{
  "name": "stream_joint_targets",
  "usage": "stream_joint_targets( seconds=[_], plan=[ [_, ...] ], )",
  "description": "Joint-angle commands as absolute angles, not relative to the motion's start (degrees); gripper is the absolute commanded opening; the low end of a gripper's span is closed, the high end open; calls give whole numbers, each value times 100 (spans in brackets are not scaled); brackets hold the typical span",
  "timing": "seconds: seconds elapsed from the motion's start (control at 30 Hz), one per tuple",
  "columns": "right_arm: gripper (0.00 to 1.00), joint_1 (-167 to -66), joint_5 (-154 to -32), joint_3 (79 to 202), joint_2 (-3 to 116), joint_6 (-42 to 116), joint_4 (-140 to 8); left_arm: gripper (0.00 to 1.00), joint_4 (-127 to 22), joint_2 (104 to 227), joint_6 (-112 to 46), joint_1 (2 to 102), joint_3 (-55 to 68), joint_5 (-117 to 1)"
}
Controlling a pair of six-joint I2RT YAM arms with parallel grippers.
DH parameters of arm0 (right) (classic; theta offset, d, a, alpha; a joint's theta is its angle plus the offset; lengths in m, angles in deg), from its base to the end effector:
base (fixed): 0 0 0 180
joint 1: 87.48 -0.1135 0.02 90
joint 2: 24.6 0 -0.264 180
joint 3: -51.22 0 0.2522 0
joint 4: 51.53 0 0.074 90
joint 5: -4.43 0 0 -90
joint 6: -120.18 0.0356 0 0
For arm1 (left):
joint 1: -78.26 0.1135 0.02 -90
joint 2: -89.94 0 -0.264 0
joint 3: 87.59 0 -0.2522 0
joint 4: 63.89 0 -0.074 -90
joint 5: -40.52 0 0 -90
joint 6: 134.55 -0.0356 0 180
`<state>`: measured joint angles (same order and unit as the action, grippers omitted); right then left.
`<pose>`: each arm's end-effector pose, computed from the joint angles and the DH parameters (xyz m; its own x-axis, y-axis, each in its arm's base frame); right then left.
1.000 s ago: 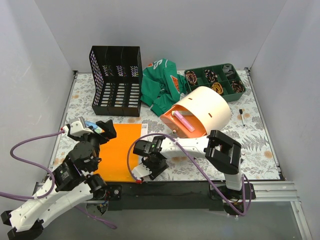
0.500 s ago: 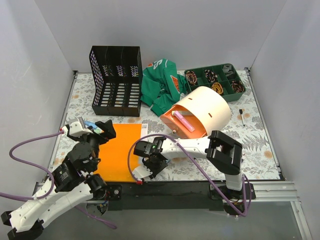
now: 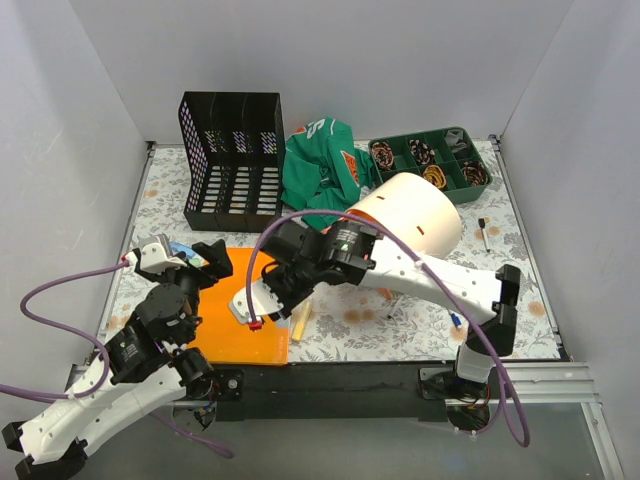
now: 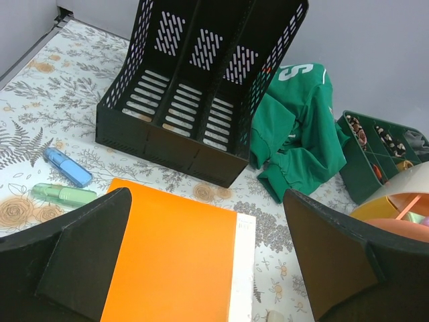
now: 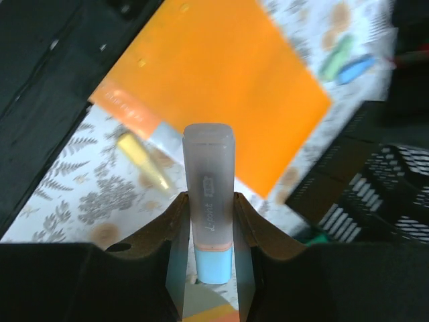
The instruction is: Organize the desk
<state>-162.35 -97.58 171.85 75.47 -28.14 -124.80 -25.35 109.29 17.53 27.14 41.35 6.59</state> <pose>0.0890 0.3574 0.3754 0.7225 -0.5170 -0.4591 -0.6899 -0.5834 -0.4286 0.0724 -0.0427 0.3224 0.0380 -0.8329 -0.5521 -0.1046 0.5461 -0.8311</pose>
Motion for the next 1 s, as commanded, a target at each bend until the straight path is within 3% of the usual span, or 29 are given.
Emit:
stream_joint_targets(
  seconds=[0.0,0.33,0.77,0.97],
  plan=[
    [2,-15877,-9990,18054,7392,-2431,-12893,98,-2657,11033,1653,2737,4156,668],
    [3,-14173,-10473,18372,6620,-1650,-12507,98,-2710,11252,1592,2763,4174,624],
    [7,-12730,-10939,15517,4977,-594,-10977,98,-2719,11323,1618,2816,4165,484],
    [16,-12325,-11326,14734,4493,-418,-10591,98,-2719,11420,1609,2825,4174,440]
  ],
)
